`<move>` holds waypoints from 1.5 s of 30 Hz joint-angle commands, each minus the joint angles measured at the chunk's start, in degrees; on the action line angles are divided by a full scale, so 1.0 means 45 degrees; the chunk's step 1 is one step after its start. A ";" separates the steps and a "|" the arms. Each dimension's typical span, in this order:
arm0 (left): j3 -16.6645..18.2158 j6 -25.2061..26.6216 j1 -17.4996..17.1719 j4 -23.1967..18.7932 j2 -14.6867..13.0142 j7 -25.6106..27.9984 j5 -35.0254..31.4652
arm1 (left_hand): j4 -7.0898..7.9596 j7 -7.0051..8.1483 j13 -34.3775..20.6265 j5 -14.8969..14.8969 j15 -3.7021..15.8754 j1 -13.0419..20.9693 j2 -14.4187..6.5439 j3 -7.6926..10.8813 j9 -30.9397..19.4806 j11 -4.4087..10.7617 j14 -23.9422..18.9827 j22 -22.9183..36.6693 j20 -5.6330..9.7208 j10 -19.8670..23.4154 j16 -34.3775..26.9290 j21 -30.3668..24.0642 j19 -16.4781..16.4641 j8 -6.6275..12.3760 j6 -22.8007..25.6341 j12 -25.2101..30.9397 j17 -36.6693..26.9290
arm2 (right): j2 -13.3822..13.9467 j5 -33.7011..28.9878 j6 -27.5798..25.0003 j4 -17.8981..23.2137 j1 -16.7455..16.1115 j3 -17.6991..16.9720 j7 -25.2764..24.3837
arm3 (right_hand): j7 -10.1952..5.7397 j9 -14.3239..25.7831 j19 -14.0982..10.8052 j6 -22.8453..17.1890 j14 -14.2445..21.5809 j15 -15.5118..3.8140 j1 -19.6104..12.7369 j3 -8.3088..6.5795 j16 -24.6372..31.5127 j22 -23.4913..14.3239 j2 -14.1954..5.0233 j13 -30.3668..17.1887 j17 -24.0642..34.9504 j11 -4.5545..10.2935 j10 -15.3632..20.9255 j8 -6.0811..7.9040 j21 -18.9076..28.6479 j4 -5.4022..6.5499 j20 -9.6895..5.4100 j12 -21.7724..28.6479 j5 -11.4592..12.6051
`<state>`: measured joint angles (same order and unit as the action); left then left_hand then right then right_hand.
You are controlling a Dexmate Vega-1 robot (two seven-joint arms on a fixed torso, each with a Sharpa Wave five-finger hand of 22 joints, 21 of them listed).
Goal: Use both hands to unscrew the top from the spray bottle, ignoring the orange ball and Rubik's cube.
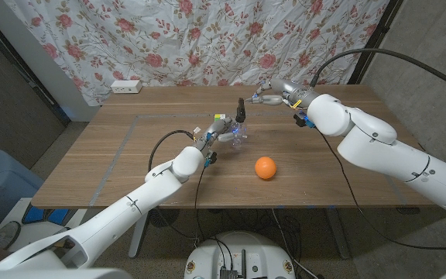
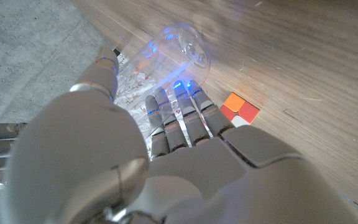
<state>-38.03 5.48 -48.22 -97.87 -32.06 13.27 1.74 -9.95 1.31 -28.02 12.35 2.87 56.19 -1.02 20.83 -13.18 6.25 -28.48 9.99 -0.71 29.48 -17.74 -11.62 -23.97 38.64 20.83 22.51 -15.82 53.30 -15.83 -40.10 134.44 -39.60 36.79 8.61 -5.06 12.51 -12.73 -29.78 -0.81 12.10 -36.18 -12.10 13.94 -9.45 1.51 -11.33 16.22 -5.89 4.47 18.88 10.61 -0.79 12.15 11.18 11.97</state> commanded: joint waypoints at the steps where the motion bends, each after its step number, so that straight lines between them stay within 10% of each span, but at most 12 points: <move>1: -0.0026 0.0429 -0.0041 -0.0385 0.0018 0.0279 -0.0267 | 0.0101 -0.0063 -0.0071 0.0040 0.0994 -0.0625 -0.0838 0.0156 -0.0012 0.0172 -0.0127 0.0041 0.0043 0.0269 0.0035 -0.0004 -0.0034 0.0071 0.0285 0.0082 -0.0042 | -0.0100 -0.0854 -0.1199 0.0460 0.0485 0.0910 0.0479 | 0.0150 0.0039 0.0109 0.0279 -0.0159 0.0096 0.0239 0.0056 -0.0117 -0.0065 0.0036 -0.0035 0.0010 -0.0195 -0.0282 -0.0129 -0.0016 -0.0063 0.0008 -0.0096 0.0050; 18: 0.0115 0.0853 -0.0358 -0.0884 -0.0078 0.0555 -0.0226 | 0.0082 -0.0066 -0.0089 0.0047 0.0990 -0.0620 -0.0867 0.0183 0.0003 0.0167 -0.0159 0.0041 0.0057 0.0302 0.0050 -0.0008 -0.0048 0.0111 0.0316 0.0066 -0.0052 | -0.0757 -0.2523 -0.2448 0.0347 0.1774 0.2765 0.1885 | 0.1569 0.0244 0.0501 0.1402 -0.0454 0.0100 0.1070 0.0230 -0.0294 -0.0066 0.0061 -0.0062 -0.0084 -0.1184 -0.0573 -0.0695 -0.0042 -0.0117 0.0010 0.0000 0.0182; 45: 0.0211 0.0909 -0.0612 -0.1127 -0.0223 0.0681 -0.0099 | 0.0074 -0.0088 -0.0120 0.0050 0.0989 -0.0632 -0.0912 0.0210 0.0027 0.0158 -0.0217 0.0039 0.0056 0.0411 0.0062 -0.0010 -0.0069 0.0174 0.0344 0.0053 -0.0083 | -0.1738 -0.4339 -0.3832 -0.0321 0.2792 0.4341 0.3196 | 0.1714 0.0330 0.0653 0.1518 -0.0451 0.0098 0.0814 0.0055 -0.0313 -0.0065 0.0017 -0.0078 -0.0148 -0.1214 -0.0770 -0.0741 -0.0029 -0.0492 -0.0013 0.0013 0.0279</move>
<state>-37.22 9.38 -50.43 -102.36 -32.84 15.91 1.24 -9.95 1.13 -28.28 12.35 2.84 56.19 -1.02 20.82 -13.04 6.16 -28.89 9.99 -0.71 30.00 -17.74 -11.62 -23.97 38.99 21.03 22.55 -16.12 46.74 -32.95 -55.34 133.77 -28.43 54.18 20.97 2.25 13.73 -9.88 -23.01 -2.56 12.18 -31.76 -11.66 12.62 -9.45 1.56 -11.61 15.41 -11.06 1.32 15.85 10.60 -2.56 11.78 11.03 12.94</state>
